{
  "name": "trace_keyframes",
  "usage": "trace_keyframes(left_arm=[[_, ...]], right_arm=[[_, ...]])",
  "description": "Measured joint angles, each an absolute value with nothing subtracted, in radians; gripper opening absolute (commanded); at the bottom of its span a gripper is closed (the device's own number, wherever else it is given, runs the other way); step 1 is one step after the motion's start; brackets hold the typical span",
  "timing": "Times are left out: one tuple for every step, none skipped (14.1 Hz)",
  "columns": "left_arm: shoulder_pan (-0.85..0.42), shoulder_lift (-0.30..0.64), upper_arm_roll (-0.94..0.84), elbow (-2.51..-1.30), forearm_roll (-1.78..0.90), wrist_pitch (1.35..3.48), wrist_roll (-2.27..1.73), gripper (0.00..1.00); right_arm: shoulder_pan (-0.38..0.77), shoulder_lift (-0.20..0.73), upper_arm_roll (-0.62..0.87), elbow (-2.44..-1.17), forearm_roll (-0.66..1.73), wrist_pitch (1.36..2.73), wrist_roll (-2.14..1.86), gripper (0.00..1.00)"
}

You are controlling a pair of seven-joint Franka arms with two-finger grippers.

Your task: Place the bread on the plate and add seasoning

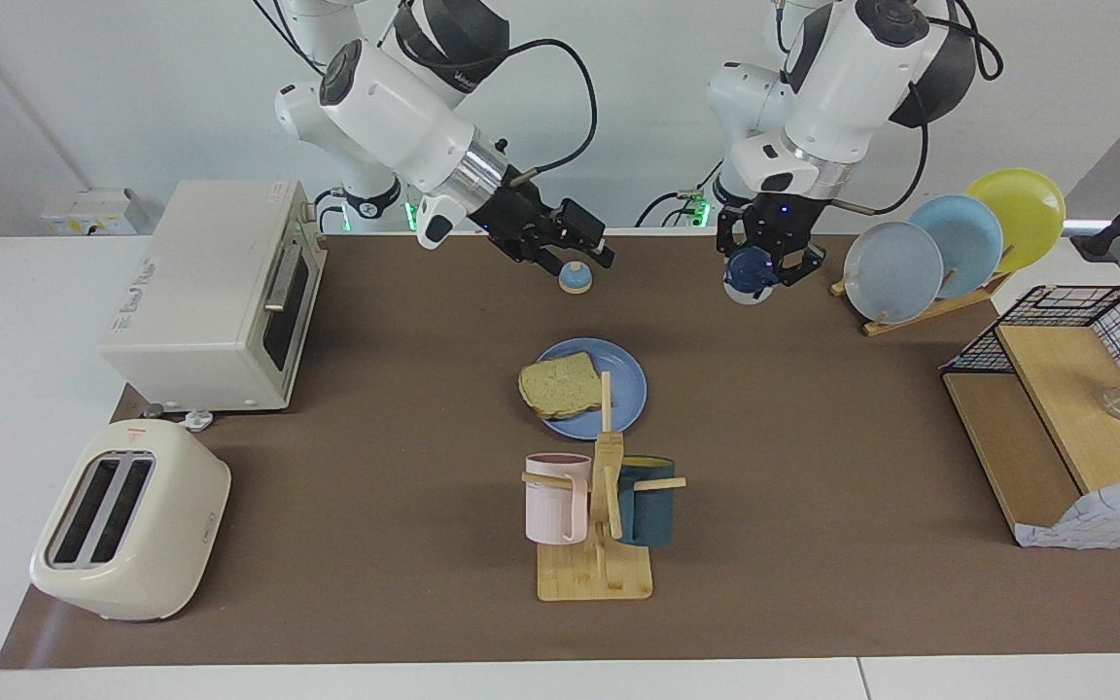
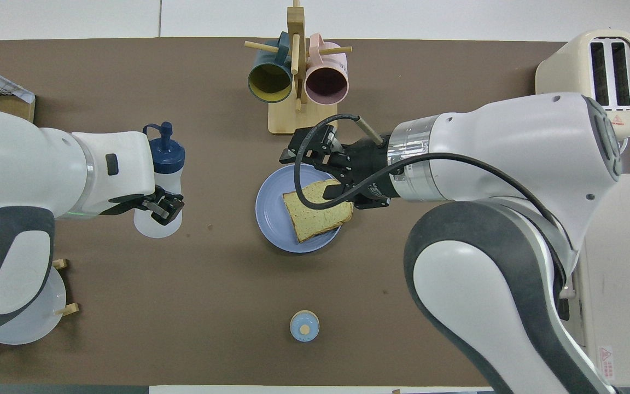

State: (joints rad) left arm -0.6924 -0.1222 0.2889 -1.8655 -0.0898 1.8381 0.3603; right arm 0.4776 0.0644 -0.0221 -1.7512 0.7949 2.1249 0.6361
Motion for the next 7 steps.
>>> trace_keyframes(left_arm=[[-0.714,-0.131,0.289,-1.883,-0.091,1.836,0.406,0.0],[-0.733,-0.138,0.289,-1.898,-0.092,1.835,0.45,0.0],[-0.748,-0.145,0.289,-1.911,-0.092,1.835,0.489,0.0],[-0.759,-0.152,0.288,-1.922,-0.092,1.835,0.525,0.0],[-0.765,-0.157,0.289,-1.931,-0.092,1.834,0.564,0.0],[-0.767,-0.162,0.289,-1.938,-0.092,1.831,0.601,0.0],[-0.768,-0.168,0.288,-1.949,-0.092,1.828,0.634,0.0]], right_arm=[[0.478,0.064,-0.022,-1.75,0.805,2.125,0.636,1.0],[0.48,0.064,-0.019,-1.747,0.795,2.123,0.635,1.0],[0.48,0.064,-0.016,-1.736,0.777,2.112,0.635,1.0],[0.48,0.067,-0.014,-1.714,0.762,2.087,0.635,0.98],[0.48,0.073,-0.014,-1.681,0.755,2.059,0.636,0.95],[0.48,0.084,-0.014,-1.645,0.751,2.037,0.643,0.93],[0.48,0.096,-0.014,-1.615,0.749,2.025,0.654,0.89]])
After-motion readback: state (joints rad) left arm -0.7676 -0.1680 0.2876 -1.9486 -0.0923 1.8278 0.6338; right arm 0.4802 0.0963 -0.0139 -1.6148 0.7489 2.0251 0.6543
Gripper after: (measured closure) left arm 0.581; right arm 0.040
